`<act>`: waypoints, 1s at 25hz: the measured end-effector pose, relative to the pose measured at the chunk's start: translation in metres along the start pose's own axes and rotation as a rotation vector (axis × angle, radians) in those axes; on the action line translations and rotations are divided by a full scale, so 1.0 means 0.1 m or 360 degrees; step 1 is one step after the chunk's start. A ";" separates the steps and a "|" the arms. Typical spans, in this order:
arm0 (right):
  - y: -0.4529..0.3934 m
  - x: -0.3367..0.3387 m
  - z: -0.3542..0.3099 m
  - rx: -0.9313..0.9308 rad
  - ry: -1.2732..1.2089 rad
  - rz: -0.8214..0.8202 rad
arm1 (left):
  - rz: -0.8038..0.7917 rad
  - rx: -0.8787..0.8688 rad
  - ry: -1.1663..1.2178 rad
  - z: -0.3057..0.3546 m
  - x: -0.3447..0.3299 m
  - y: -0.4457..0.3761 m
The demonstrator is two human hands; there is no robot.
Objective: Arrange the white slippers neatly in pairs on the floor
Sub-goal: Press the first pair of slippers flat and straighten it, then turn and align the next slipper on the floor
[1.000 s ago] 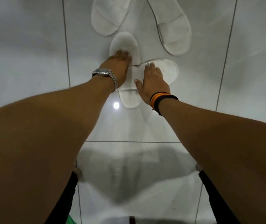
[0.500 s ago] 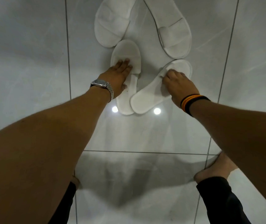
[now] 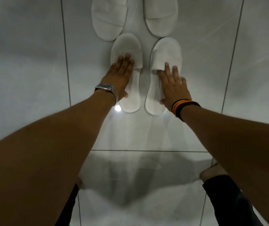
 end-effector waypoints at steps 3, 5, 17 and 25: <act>-0.01 0.08 0.12 0.0186 0.0083 0.0075 | -0.0048 0.0039 0.0018 0.17 0.01 0.03; 0.11 0.07 0.09 0.0155 -0.0103 0.0067 | -0.0097 0.0041 0.0074 0.33 0.00 0.06; 0.49 -0.40 -0.24 -0.0428 -0.0363 0.0015 | 0.0055 -0.0796 -0.0708 0.57 0.43 -0.73; 0.10 0.10 1.26 -0.0156 0.0126 0.0279 | 0.0242 0.0077 -0.0220 1.28 0.29 -0.61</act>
Point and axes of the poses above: each hand's wrist, its own y-axis away from the middle knuckle, its own x-axis out of the back of the hand, z = x × y, the point moved 1 cm from there along -y, towards the middle knuckle, and after that the axes turned 1 degree about y, right-handed, at the moved point
